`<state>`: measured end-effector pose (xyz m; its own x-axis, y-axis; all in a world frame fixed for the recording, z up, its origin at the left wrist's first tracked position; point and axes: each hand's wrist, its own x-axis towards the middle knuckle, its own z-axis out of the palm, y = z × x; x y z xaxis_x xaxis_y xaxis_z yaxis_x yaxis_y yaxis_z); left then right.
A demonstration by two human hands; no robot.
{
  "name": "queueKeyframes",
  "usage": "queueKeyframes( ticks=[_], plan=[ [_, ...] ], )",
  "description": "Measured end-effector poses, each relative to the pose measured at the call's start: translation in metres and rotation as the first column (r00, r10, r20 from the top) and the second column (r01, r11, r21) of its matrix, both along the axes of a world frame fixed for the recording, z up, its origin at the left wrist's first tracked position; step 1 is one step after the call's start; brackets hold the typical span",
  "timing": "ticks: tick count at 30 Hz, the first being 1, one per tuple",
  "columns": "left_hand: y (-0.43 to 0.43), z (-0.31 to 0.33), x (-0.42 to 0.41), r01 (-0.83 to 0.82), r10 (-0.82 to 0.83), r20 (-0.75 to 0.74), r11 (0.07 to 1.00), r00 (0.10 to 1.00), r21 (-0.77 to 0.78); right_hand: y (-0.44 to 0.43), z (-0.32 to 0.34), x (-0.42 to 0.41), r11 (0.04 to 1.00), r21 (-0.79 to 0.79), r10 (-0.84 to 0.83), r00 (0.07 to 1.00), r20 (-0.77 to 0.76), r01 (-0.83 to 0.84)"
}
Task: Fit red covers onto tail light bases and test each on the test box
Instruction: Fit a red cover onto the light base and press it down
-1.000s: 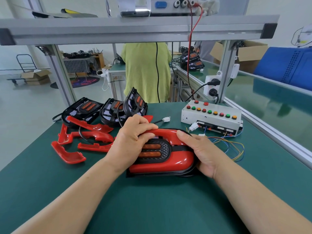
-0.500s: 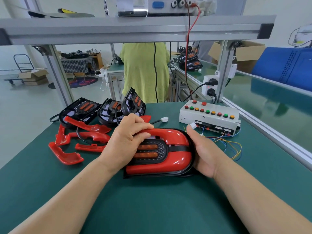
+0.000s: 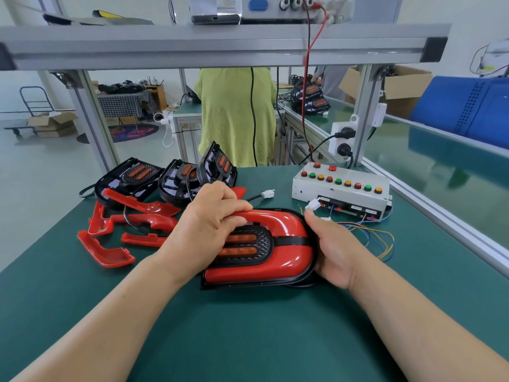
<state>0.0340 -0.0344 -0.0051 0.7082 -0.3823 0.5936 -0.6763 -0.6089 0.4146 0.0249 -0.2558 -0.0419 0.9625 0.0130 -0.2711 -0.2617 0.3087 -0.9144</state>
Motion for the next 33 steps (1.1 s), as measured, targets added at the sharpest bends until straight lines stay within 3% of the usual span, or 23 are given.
queueKeyframes(
  ticks=[8,19,26,33],
  plan=[
    [-0.0013,-0.0078,0.0051,-0.002,-0.006,-0.099,0.997,0.995,-0.080,0.0006,-0.0003,-0.0003,1.000,0.019,0.007,1.000,0.002,-0.007],
    [0.0003,-0.0070,0.0065,0.015,-0.014,0.017,0.998,1.000,-0.061,0.0025,0.0002,-0.0007,1.000,-0.007,0.018,1.000,0.013,-0.018],
    [0.0018,-0.0061,0.0057,0.041,-0.048,-0.062,0.994,0.997,-0.105,0.0016,0.0013,-0.0019,1.000,0.006,0.014,1.000,0.014,-0.014],
    [0.0007,-0.0092,0.0081,0.030,-0.034,-0.039,0.995,0.999,-0.095,0.0011,0.0005,-0.0026,0.999,0.006,0.041,0.999,0.026,-0.041]
  ],
)
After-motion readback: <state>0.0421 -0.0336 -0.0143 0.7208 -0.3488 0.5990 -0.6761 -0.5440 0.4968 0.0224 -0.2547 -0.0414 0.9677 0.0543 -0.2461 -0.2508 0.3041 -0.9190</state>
